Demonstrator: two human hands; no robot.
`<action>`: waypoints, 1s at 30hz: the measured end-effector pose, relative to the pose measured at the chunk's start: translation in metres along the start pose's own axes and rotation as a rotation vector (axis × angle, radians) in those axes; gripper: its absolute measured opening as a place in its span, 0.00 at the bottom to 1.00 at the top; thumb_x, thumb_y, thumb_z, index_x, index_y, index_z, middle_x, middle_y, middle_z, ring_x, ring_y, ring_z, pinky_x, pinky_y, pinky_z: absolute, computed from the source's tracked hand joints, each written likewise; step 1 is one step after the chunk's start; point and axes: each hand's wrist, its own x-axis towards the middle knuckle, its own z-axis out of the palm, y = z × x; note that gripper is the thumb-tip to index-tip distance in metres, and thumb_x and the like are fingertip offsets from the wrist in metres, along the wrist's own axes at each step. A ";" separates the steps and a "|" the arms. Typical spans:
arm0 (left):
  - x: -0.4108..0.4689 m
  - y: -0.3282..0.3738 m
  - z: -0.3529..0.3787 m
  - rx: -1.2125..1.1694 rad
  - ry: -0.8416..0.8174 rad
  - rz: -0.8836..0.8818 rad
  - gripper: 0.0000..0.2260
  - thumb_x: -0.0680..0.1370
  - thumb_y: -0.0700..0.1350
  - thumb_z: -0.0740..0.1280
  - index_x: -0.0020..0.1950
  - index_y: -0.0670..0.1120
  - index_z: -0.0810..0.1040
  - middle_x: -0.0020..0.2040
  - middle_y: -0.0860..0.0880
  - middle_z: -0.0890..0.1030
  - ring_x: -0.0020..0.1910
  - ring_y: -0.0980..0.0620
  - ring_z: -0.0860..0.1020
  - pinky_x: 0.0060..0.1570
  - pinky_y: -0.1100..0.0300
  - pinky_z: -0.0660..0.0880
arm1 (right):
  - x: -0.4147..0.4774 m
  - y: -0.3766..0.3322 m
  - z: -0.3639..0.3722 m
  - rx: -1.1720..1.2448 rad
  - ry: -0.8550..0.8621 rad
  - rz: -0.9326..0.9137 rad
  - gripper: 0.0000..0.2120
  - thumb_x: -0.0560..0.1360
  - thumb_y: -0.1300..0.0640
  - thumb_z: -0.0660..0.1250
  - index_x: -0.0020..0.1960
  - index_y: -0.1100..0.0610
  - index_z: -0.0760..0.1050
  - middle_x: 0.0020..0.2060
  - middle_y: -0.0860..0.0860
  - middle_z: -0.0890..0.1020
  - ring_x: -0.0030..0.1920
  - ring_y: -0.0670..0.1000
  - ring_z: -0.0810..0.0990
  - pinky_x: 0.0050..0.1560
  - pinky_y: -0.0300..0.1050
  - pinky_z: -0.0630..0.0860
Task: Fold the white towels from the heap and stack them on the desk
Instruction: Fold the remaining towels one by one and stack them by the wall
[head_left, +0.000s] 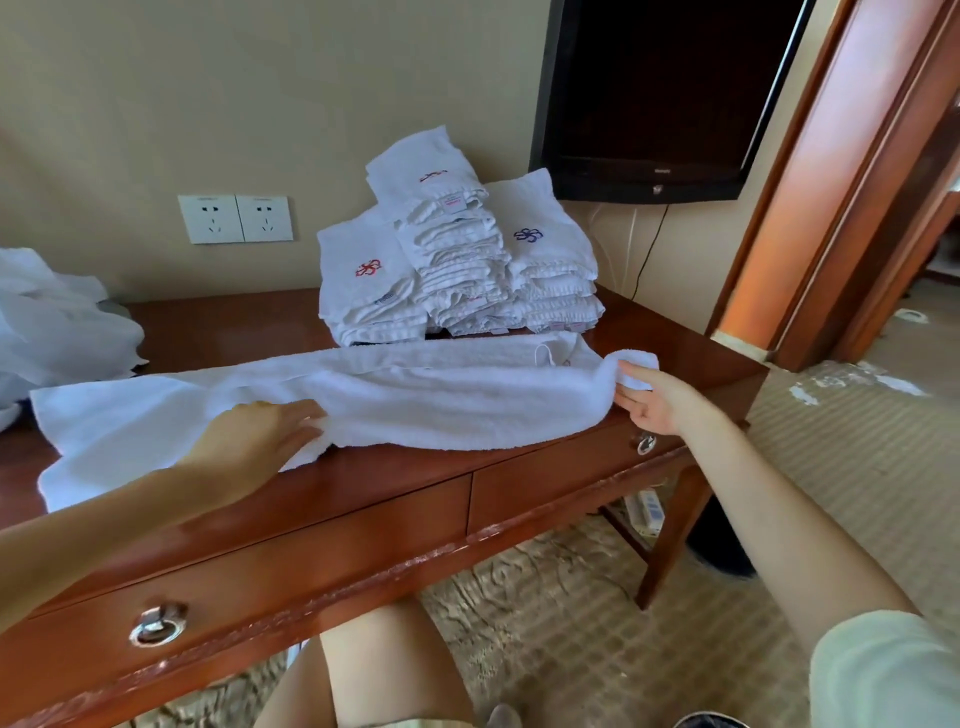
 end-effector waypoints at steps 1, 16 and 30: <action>0.003 -0.004 -0.001 -0.062 -0.013 -0.053 0.12 0.82 0.48 0.59 0.60 0.47 0.78 0.50 0.49 0.82 0.49 0.46 0.79 0.50 0.52 0.74 | 0.001 0.005 -0.001 -0.012 0.014 -0.010 0.02 0.78 0.54 0.66 0.49 0.52 0.76 0.43 0.48 0.81 0.38 0.42 0.80 0.26 0.32 0.62; 0.034 0.013 -0.015 0.590 -0.305 -0.075 0.39 0.70 0.75 0.55 0.69 0.47 0.60 0.51 0.50 0.78 0.52 0.48 0.77 0.59 0.50 0.64 | 0.018 -0.004 -0.011 0.275 0.222 -0.074 0.07 0.81 0.58 0.57 0.58 0.57 0.68 0.43 0.52 0.78 0.39 0.48 0.79 0.30 0.36 0.76; -0.023 -0.049 -0.019 0.857 -0.047 0.171 0.56 0.56 0.39 0.76 0.78 0.49 0.48 0.65 0.40 0.66 0.60 0.41 0.73 0.62 0.40 0.68 | -0.053 0.044 0.142 -0.920 -0.338 -0.769 0.14 0.74 0.57 0.72 0.58 0.49 0.77 0.58 0.45 0.78 0.59 0.44 0.76 0.59 0.41 0.71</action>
